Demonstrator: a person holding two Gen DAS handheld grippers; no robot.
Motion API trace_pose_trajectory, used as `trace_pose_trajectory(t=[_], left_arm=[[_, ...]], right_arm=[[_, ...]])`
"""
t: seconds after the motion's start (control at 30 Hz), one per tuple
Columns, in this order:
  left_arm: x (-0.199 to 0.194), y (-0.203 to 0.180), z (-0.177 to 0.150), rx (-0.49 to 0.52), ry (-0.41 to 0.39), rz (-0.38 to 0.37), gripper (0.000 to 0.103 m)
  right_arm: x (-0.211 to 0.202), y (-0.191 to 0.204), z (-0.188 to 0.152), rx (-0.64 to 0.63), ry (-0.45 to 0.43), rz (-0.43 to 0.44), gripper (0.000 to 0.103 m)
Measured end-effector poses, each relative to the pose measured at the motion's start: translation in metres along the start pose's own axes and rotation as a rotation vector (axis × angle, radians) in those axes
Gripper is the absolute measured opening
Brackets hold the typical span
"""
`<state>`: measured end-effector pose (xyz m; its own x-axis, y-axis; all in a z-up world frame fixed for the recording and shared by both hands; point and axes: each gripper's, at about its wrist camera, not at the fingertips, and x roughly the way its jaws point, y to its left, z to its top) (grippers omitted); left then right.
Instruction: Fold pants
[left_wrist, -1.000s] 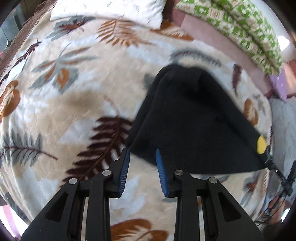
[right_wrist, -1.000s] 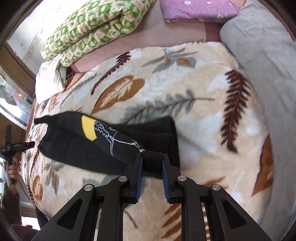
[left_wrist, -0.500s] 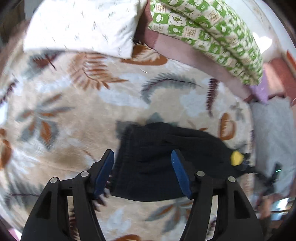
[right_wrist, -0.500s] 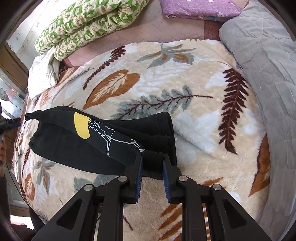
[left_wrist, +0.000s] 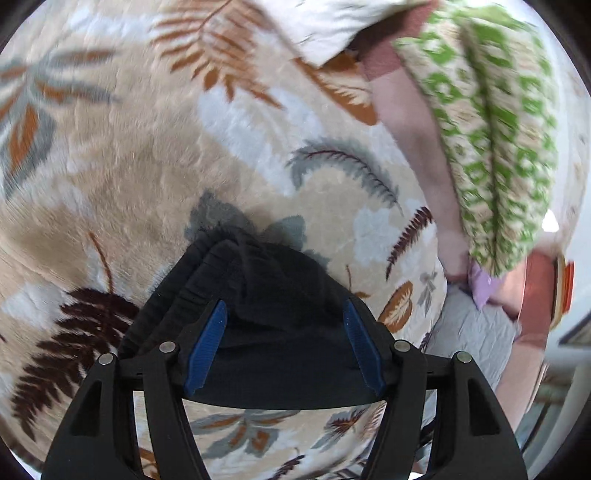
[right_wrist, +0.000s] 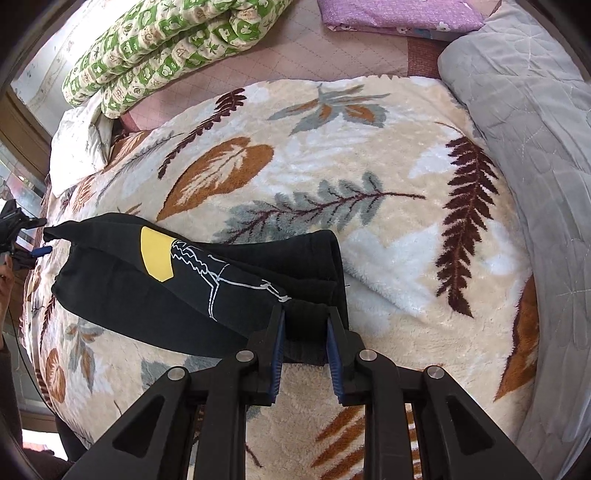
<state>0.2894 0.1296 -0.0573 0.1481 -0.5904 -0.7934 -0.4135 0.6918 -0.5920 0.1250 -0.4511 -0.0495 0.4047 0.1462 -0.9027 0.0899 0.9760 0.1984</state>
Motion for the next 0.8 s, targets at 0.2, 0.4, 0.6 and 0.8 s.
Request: trace_pose_trajectory(t=[0.2,0.4,0.6,0.8], left_arm=[[0.005,0.0,-0.001,-0.034,0.012,0.012,0.027],[-0.01,-0.003,-0.015,-0.001,-0.016,0.048,0.019],[-0.025,0.006,-0.053,0.106,-0.054,0.081,0.017],[-0.026,0.045,-0.083,0.141,-0.064,0.142,0.017]], right_arm=[[0.001,0.0,0.001,-0.008,0.003,-0.001,0.023],[-0.003,0.006,0.006,-0.05,-0.002,-0.03,0.022],[-0.022,0.014,0.006,-0.107,-0.047,-0.037,0.021],[-0.024,0.014,-0.011,-0.106,-0.064,-0.022,0.021]])
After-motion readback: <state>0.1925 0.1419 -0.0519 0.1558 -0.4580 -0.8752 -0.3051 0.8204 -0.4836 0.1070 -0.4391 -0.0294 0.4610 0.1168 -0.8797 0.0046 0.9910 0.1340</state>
